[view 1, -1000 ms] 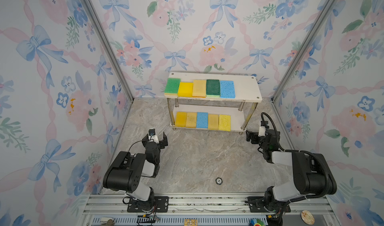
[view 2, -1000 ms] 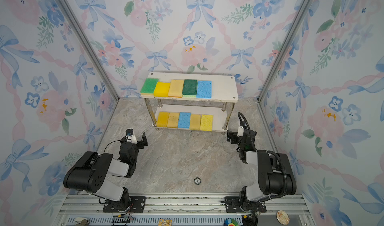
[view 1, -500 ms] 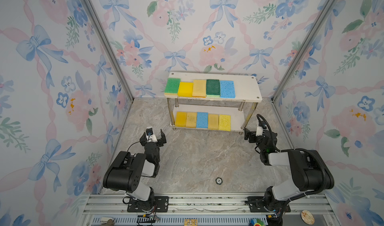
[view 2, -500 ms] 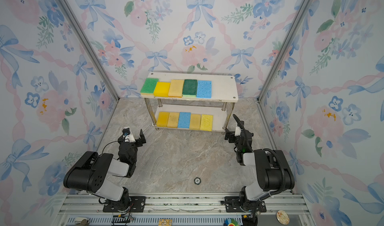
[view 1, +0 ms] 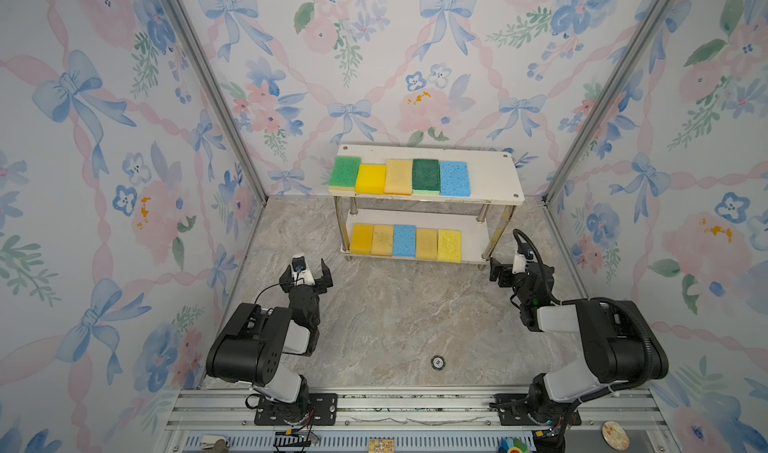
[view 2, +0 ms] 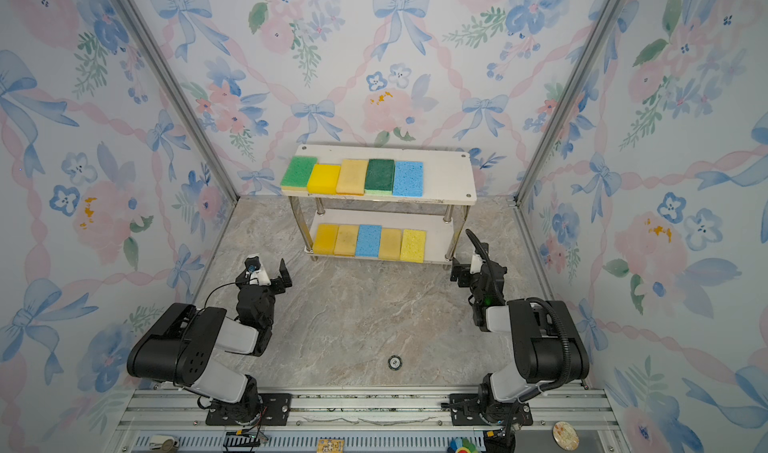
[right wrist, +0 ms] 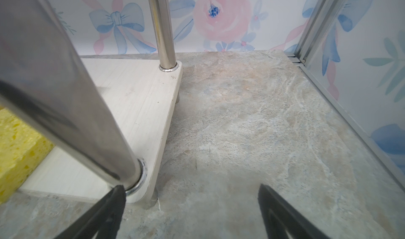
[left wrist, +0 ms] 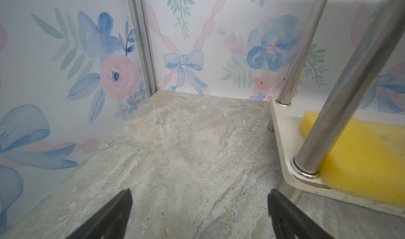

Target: Place and organize the cleaning sponges onto the shelf

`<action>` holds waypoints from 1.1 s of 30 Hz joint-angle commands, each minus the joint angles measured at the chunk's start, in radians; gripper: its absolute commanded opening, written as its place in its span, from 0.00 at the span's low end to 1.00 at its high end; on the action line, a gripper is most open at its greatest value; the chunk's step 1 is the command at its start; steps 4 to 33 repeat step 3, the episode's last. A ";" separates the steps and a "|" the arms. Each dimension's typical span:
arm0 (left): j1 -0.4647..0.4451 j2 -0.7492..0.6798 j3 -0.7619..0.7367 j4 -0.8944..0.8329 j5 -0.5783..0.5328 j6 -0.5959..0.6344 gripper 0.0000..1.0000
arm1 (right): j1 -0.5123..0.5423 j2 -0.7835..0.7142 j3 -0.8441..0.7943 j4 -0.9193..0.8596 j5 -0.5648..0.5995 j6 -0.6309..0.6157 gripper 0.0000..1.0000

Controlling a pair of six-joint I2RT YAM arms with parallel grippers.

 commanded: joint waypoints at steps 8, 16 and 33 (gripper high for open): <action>-0.003 0.003 -0.002 0.020 -0.010 0.001 0.98 | 0.003 -0.006 0.001 -0.008 0.014 -0.010 0.97; -0.003 0.003 -0.002 0.020 -0.010 0.001 0.98 | 0.003 -0.006 0.001 -0.008 0.014 -0.010 0.97; -0.003 0.003 -0.002 0.020 -0.010 0.001 0.98 | 0.003 -0.006 0.001 -0.008 0.014 -0.010 0.97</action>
